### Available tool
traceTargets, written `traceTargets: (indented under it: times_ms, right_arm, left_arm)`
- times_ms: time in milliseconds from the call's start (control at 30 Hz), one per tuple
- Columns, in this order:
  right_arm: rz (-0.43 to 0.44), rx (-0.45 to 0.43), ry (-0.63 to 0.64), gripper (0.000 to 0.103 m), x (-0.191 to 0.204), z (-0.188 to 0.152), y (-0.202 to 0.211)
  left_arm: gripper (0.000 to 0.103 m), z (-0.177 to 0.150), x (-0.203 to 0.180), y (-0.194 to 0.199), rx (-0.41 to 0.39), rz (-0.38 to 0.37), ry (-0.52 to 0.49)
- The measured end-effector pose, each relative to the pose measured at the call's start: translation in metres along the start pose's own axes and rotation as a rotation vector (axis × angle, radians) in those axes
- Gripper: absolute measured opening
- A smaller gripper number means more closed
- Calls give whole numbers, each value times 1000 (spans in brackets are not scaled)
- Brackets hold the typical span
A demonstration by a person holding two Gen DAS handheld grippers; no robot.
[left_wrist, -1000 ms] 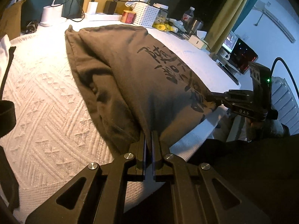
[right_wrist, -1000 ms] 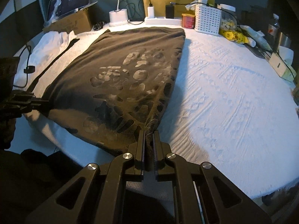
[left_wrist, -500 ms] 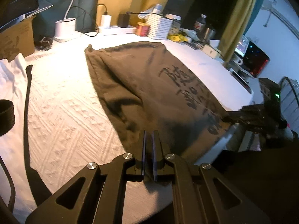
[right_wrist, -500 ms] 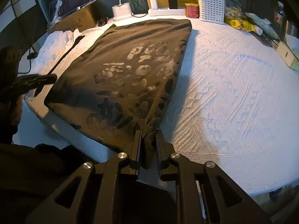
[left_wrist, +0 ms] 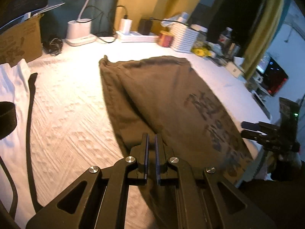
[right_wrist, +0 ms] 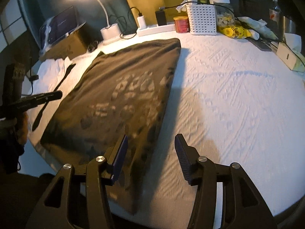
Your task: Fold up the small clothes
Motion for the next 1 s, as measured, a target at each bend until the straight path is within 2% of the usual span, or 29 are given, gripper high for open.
traceTargets:
  times_ms: [133, 200, 233, 267, 333, 500, 533, 567, 700, 733, 767, 800, 1000]
  right_arm:
    - [15, -3, 5, 54, 0, 13, -6]
    - [20, 1, 11, 54, 0, 17, -10]
    - [21, 4, 15, 54, -1, 19, -12]
    - [21, 6, 18, 54, -1, 21, -14]
    - [26, 11, 25, 54, -1, 25, -19]
    - [38, 21, 43, 54, -1, 32, -25]
    - [38, 22, 43, 54, -1, 33, -25]
    - [37, 22, 42, 54, -2, 33, -26]
    - [39, 17, 37, 54, -5, 36, -27]
    - [41, 16, 36, 54, -5, 37, -27]
    - [43, 15, 35, 54, -5, 37, -27]
    - [45, 15, 35, 54, -5, 37, -27]
    - [43, 15, 29, 54, -7, 40, -29]
  left_arm:
    - [6, -1, 11, -10, 39, 29, 38]
    - [29, -3, 12, -11, 51, 35, 50]
    - [64, -4, 13, -10, 51, 40, 60]
    - [80, -5, 13, -8, 38, 42, 80]
    - [80, -6, 14, -5, 29, 39, 105]
    - [79, -9, 2, -1, 24, 62, 72]
    - [75, -11, 0, -2, 26, 66, 61]
    - [60, -12, -2, -5, 39, 70, 52]
    - [36, -18, -6, -18, 85, 76, 26]
    - [27, -19, -8, -21, 90, 83, 15]
    - [13, -19, -9, -21, 89, 105, 1]
    - [7, -19, -8, -22, 94, 114, -4]
    - [7, -24, -3, -15, 97, 122, 27]
Point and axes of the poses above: each gripper's, at about its wrist camera, not at the fingertips, and y roughly against the way its jaws point, x to its left, z to its top, the point moved 2 cm from there along -y, roughly the way its jaws point, and after that the axes turned 15 degrees about -y, right-handed, at the moved point
